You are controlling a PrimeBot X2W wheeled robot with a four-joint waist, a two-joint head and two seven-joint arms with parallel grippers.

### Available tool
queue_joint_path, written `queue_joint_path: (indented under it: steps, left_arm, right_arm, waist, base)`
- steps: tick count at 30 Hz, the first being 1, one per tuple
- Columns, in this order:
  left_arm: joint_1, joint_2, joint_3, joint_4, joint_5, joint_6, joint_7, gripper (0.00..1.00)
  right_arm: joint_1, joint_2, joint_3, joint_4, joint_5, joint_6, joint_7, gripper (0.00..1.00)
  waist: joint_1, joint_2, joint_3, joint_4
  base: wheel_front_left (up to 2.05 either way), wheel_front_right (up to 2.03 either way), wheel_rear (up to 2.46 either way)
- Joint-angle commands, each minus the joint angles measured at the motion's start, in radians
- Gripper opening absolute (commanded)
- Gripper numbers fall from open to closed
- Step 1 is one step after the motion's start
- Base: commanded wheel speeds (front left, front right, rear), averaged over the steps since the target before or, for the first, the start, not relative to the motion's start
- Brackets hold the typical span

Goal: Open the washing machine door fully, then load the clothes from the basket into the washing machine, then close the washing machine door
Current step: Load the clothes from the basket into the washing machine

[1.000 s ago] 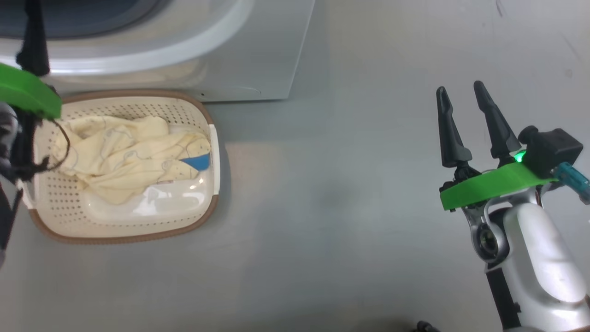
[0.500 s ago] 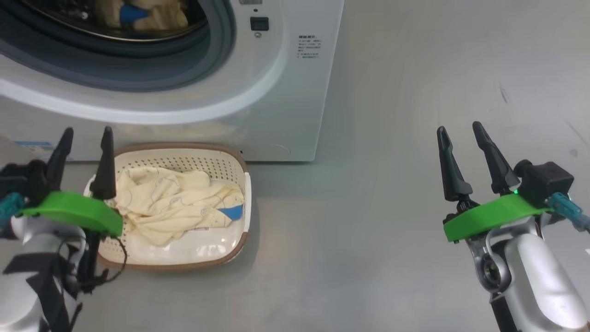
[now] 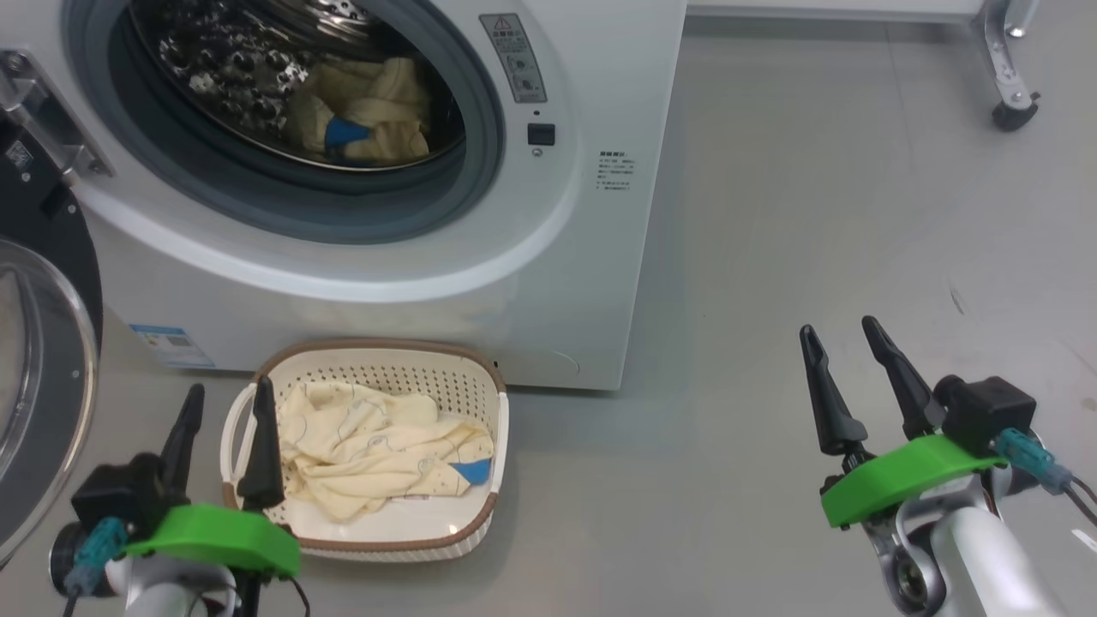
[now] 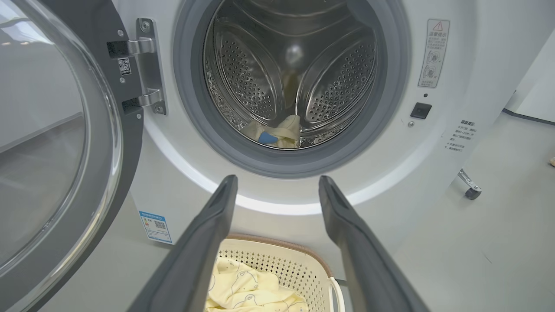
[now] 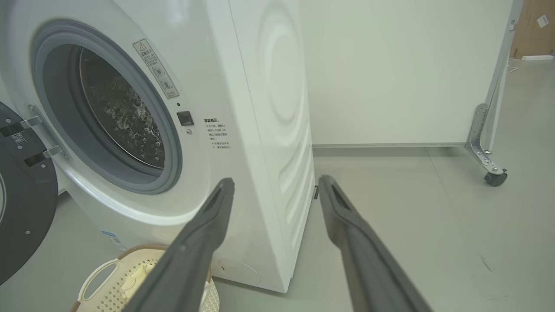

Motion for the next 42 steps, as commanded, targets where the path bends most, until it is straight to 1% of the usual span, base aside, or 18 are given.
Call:
queue_joint_path:
  steps: [1,5,12,20,29,32,42]
  left_arm:
    - [-0.002,0.007,0.056,-0.045,0.026,0.002,-0.010,1.00]
    - [0.065,-0.044,0.096,-0.070,0.056,-0.004,-0.010,1.00]
    - [0.144,-0.109,0.151,-0.109,0.118,-0.030,-0.010,1.00]
    - [0.175,-0.154,0.166,-0.118,0.183,-0.065,-0.010,1.00]
    - [0.181,-0.177,0.184,-0.117,0.210,-0.081,-0.010,1.00]
    - [0.180,-0.187,0.189,-0.114,0.195,-0.087,-0.010,1.00]
    - [0.178,-0.187,0.182,-0.107,0.239,-0.094,-0.010,1.00]
  right_arm:
    - [-0.007,-0.012,0.022,-0.028,0.009,0.003,-0.010,1.00]
    - [0.010,-0.010,0.030,-0.030,0.017,0.003,-0.010,1.00]
    - [0.038,-0.006,0.033,-0.035,0.025,0.003,-0.010,1.00]
    - [0.055,0.001,0.028,-0.037,0.027,0.003,-0.010,1.00]
    - [0.053,0.001,0.025,-0.035,0.026,0.003,-0.010,1.00]
    - [0.053,0.001,0.023,-0.035,0.026,0.003,-0.010,1.00]
    - [0.051,0.002,0.021,-0.034,0.026,0.003,-0.010,1.00]
  waist:
    - [0.0001,-0.0001,-0.037,0.015]
    - [0.0001,-0.0001,-0.065,0.015]
    - [0.0001,-0.0001,-0.096,0.009]
    - [0.0001,-0.0001,-0.108,0.006]
    - [0.0001,-0.0001,-0.112,0.003]
    - [0.0001,-0.0001,-0.111,0.002]
    - [0.0001,-0.0001,-0.103,-0.003]
  base:
    - [0.00,0.00,0.00]
    - [0.00,0.00,0.00]
    - [0.00,0.00,0.00]
    - [0.00,0.00,0.00]
    - [0.00,0.00,0.00]
    - [0.00,0.00,0.00]
    - [0.00,0.00,0.00]
